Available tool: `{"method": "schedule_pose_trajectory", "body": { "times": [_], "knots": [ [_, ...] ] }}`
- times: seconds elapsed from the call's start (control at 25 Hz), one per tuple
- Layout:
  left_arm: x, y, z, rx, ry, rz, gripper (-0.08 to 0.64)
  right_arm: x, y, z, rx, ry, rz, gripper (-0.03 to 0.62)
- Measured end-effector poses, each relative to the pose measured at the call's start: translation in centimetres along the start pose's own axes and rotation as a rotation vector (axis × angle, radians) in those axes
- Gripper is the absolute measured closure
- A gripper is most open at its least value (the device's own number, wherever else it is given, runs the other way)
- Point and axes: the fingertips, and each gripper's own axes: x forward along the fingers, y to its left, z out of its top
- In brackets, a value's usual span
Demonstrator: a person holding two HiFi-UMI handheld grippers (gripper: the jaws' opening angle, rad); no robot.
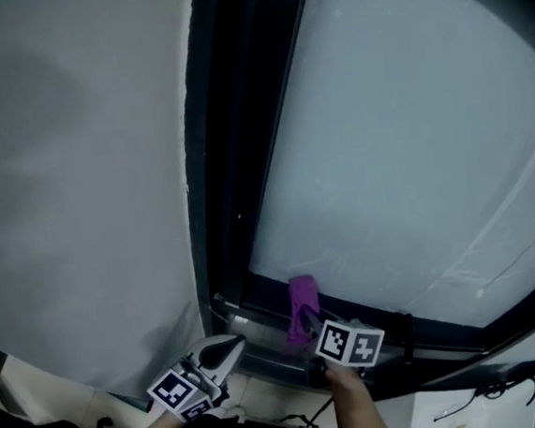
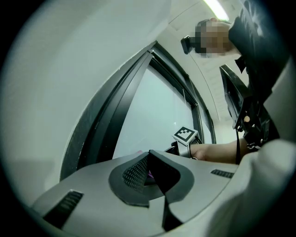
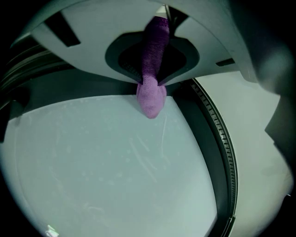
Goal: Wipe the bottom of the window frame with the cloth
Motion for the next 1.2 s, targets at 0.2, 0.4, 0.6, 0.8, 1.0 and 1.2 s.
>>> {"method": "schedule_pose_trajectory", "body": {
  "times": [0.2,0.4,0.6,0.8,1.0,1.2],
  "knots": [
    [1.5,-0.5,-0.6,0.010,0.017,-0.044,0.563,-1.4,-1.8,0.0,0.033,-0.028,-0.026,0.508],
    [3.0,-1.5,-1.1,-0.018,0.025,-0.072,0.563,-2.8,-3.6,-0.3,0.056,-0.049,-0.058,0.508],
    [4.4,-2.1,-1.7,-0.003,0.031,-0.119,0.563,-4.2,-5.3,0.0,0.093,-0.099,-0.095,0.508],
    [4.8,-2.2,-2.4,-0.001,0.062,-0.149,0.563,-4.9,-6.2,-0.2,0.145,-0.132,-0.101,0.508],
    [5.8,-2.6,-3.0,-0.005,0.086,-0.183,0.563,-6.1,-7.9,-0.2,0.197,-0.193,-0.139,0.508],
    [6.6,-3.1,-3.5,-0.006,0.092,-0.220,0.563,-7.3,-9.5,-0.3,0.235,-0.237,-0.184,0.508]
  ]
}}
